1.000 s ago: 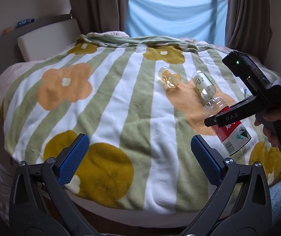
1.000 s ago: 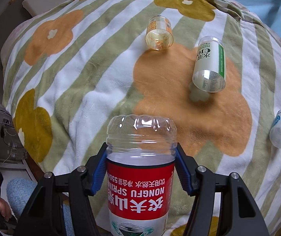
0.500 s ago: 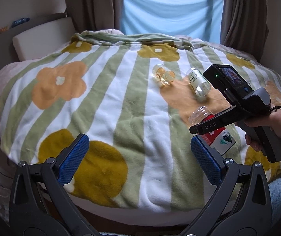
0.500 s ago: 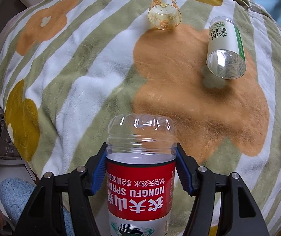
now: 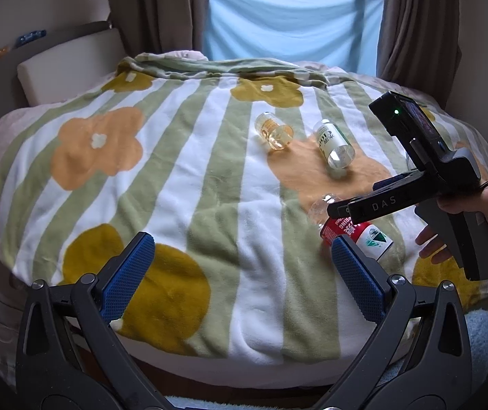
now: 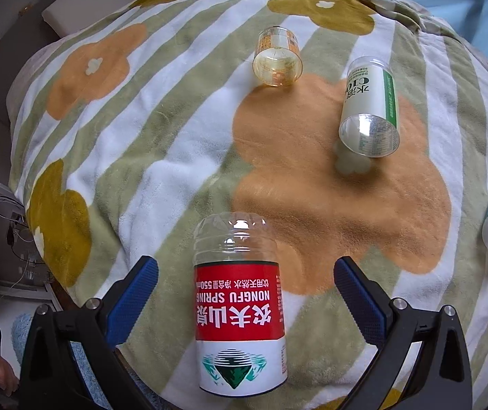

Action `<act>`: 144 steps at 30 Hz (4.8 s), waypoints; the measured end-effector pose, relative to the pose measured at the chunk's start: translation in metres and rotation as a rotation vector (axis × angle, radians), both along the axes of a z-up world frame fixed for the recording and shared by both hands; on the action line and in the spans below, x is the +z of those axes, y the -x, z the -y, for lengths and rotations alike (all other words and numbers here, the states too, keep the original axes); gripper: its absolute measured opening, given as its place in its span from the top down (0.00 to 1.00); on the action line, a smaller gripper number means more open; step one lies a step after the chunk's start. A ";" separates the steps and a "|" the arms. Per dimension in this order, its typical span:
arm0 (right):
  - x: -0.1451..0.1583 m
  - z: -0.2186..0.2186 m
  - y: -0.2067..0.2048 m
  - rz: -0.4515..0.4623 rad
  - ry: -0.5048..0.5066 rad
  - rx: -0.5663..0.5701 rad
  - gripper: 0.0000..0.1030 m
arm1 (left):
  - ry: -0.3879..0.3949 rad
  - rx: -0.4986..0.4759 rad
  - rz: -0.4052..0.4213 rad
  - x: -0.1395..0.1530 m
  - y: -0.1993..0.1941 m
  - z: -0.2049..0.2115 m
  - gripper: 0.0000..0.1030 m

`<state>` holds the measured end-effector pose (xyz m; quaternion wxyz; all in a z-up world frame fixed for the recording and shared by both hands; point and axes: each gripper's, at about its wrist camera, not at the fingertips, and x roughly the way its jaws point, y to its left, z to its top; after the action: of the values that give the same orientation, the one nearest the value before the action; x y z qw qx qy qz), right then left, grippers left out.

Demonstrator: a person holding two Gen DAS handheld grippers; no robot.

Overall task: Flip cup upside down
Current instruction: 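Grasp the bottle with the left tool while the right tool opens and releases it, then turn the bottle cap-down with the left tool and lower it onto the blanket, then open the left tool and withdraw it from the inverted bottle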

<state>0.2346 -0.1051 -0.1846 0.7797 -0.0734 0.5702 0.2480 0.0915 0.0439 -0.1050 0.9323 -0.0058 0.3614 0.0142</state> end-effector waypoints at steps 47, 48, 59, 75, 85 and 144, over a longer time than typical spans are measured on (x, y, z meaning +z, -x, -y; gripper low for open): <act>-0.043 0.168 0.125 0.320 -0.215 -0.185 0.00 | 0.339 0.102 -0.780 -0.139 -0.192 0.101 0.38; -0.044 0.168 0.125 0.315 -0.220 -0.186 0.00 | 0.328 0.087 -0.746 -0.131 -0.193 0.100 0.38; -0.042 0.172 0.132 0.380 -0.251 -0.235 0.00 | 0.185 0.084 -0.162 -0.089 -0.196 0.093 0.38; -0.045 0.178 0.129 0.378 -0.274 -0.258 0.00 | 0.065 0.001 -0.028 -0.103 -0.155 0.111 0.39; -0.045 0.185 0.130 0.373 -0.307 -0.281 0.00 | 0.030 -0.075 -0.053 -0.099 -0.126 0.125 0.42; 0.164 0.093 0.238 0.878 -0.080 -0.525 0.00 | 0.022 -0.139 0.412 0.099 0.071 0.030 0.00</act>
<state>-0.0031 -0.1986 -0.0208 0.9839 0.0047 0.1782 0.0114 0.0206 0.0137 -0.0061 0.9851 0.0060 0.1629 -0.0554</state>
